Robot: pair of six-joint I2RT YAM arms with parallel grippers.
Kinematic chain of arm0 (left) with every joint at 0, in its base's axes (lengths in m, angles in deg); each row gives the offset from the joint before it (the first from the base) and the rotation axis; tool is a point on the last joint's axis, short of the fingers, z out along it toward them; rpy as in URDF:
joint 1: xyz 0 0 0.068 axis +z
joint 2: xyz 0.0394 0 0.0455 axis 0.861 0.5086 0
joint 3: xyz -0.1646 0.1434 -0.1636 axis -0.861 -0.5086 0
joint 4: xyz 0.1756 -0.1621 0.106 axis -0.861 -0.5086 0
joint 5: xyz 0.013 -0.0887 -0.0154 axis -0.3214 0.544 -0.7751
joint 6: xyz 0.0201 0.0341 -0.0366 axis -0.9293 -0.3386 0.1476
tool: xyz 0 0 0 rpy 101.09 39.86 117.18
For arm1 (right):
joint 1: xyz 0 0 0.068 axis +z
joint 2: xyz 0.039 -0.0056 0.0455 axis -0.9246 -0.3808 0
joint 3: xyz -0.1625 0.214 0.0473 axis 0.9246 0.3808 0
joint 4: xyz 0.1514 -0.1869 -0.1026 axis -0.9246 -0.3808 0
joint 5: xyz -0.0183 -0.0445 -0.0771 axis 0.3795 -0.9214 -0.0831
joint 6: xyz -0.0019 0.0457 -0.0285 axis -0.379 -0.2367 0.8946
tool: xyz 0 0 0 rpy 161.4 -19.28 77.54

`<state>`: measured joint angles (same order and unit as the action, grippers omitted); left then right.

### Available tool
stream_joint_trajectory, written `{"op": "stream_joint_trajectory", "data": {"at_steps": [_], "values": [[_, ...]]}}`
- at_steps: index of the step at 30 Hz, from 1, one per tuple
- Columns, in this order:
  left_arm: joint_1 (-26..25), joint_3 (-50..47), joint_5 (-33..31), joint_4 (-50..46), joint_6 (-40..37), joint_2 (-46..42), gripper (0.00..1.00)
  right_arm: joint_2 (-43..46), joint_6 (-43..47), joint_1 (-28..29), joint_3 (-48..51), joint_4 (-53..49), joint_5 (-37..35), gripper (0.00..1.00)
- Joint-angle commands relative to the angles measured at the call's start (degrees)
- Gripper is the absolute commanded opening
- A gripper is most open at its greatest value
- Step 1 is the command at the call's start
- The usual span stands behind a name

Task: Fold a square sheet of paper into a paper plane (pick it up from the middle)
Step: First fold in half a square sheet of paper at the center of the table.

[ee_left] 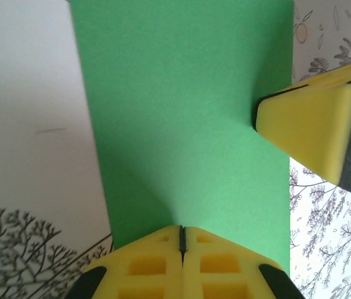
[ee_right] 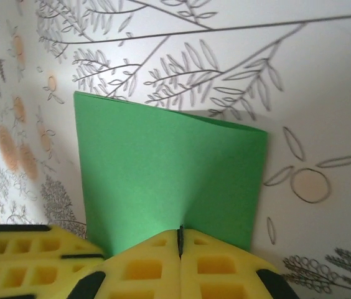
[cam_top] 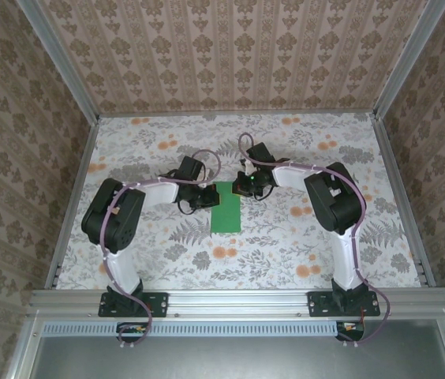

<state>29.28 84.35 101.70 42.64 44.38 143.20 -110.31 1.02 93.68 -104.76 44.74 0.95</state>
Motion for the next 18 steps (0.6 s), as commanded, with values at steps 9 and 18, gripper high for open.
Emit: {"op": "stream_joint_trajectory", "data": {"at_steps": [9,18], "values": [[-7.04,-6.23,-6.68,-0.58,7.94,-14.02,0.25,9.76,-10.29,-0.57,15.20,0.37,-13.84,0.00],[-19.11,-8.35,-6.66,7.98,19.18,-12.64,0.22,20.98,-13.51,-1.41,24.77,6.22,-11.59,0.00]]}}
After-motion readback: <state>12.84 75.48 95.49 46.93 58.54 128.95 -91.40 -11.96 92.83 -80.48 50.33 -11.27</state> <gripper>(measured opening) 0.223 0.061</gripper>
